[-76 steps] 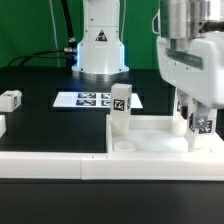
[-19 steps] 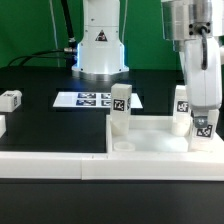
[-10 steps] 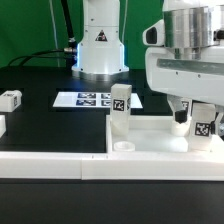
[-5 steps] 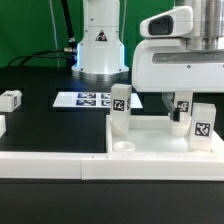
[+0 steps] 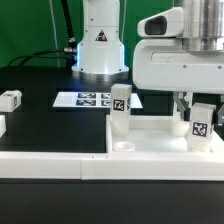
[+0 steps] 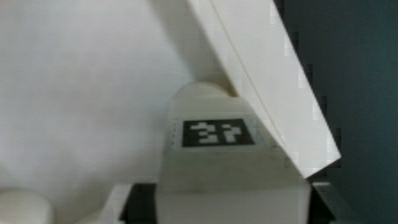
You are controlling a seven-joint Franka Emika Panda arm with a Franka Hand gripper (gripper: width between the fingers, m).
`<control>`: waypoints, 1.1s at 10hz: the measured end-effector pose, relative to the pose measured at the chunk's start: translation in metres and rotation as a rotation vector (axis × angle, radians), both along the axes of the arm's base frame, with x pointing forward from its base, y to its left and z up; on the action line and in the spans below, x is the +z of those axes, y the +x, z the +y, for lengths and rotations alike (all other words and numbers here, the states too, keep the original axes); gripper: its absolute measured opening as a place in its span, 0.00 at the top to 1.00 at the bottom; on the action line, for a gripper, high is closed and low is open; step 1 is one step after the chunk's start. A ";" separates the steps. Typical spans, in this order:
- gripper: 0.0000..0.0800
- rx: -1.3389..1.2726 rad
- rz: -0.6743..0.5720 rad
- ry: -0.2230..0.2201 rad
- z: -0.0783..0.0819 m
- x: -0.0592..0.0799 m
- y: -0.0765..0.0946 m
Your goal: Assemble square table
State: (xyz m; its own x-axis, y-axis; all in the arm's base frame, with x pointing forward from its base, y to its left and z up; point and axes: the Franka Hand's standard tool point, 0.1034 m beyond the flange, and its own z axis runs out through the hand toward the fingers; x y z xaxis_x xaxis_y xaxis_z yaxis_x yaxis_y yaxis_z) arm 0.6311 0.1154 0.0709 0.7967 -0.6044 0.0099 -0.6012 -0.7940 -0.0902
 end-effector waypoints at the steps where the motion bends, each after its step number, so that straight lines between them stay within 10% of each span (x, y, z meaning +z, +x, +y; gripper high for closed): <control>1: 0.64 -0.203 0.026 -0.010 0.001 0.001 0.000; 6: 0.64 -1.063 0.201 -0.008 -0.002 0.001 0.005; 8: 0.64 -1.064 0.201 -0.008 -0.001 0.001 0.005; 10: 0.31 -0.639 0.096 0.016 0.005 -0.005 0.002; 11: 0.31 -0.556 0.092 0.023 0.006 -0.009 -0.008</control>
Offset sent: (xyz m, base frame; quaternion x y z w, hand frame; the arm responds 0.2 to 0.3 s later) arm 0.0331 0.0122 0.0008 -0.1211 -0.0656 0.5272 0.8385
